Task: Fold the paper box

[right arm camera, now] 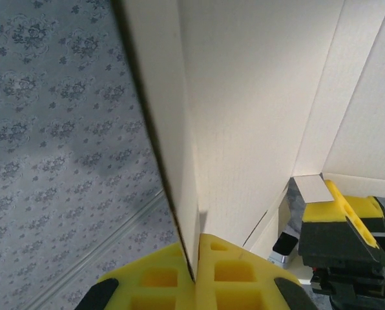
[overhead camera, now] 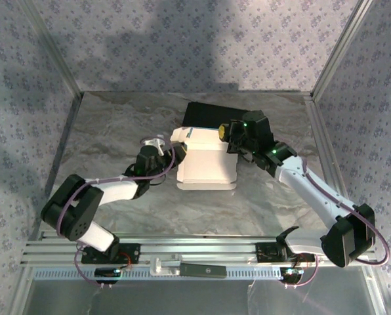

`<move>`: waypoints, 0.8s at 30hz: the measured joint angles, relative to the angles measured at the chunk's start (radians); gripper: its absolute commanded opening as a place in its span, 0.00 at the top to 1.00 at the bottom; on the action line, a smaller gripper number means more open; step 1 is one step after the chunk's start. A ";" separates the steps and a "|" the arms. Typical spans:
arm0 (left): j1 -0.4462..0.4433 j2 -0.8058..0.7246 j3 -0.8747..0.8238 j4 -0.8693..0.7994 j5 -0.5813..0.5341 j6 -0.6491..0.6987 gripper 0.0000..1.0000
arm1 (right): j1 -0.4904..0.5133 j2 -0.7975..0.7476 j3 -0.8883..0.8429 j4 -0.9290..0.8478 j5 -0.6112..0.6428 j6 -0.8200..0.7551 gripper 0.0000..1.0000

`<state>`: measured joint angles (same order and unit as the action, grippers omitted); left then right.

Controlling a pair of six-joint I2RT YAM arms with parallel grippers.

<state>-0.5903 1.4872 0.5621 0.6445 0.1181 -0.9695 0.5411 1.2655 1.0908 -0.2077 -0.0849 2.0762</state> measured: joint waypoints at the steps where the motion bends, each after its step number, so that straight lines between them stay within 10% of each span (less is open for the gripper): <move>1: -0.010 -0.029 -0.002 -0.040 -0.013 0.016 0.39 | 0.003 0.000 0.000 -0.005 0.003 -0.001 1.00; 13: -0.031 -0.537 -0.050 -0.440 -0.058 0.158 0.37 | 0.052 0.016 0.000 -0.048 0.044 -0.026 1.00; 24: 0.187 -0.627 -0.050 -0.629 0.047 0.179 0.55 | 0.116 0.018 -0.009 -0.128 0.131 -0.018 1.00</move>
<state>-0.4030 0.8604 0.5121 0.0151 0.1654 -0.7906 0.6571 1.2835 1.0821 -0.3355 0.0460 2.0579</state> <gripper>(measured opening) 0.509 0.052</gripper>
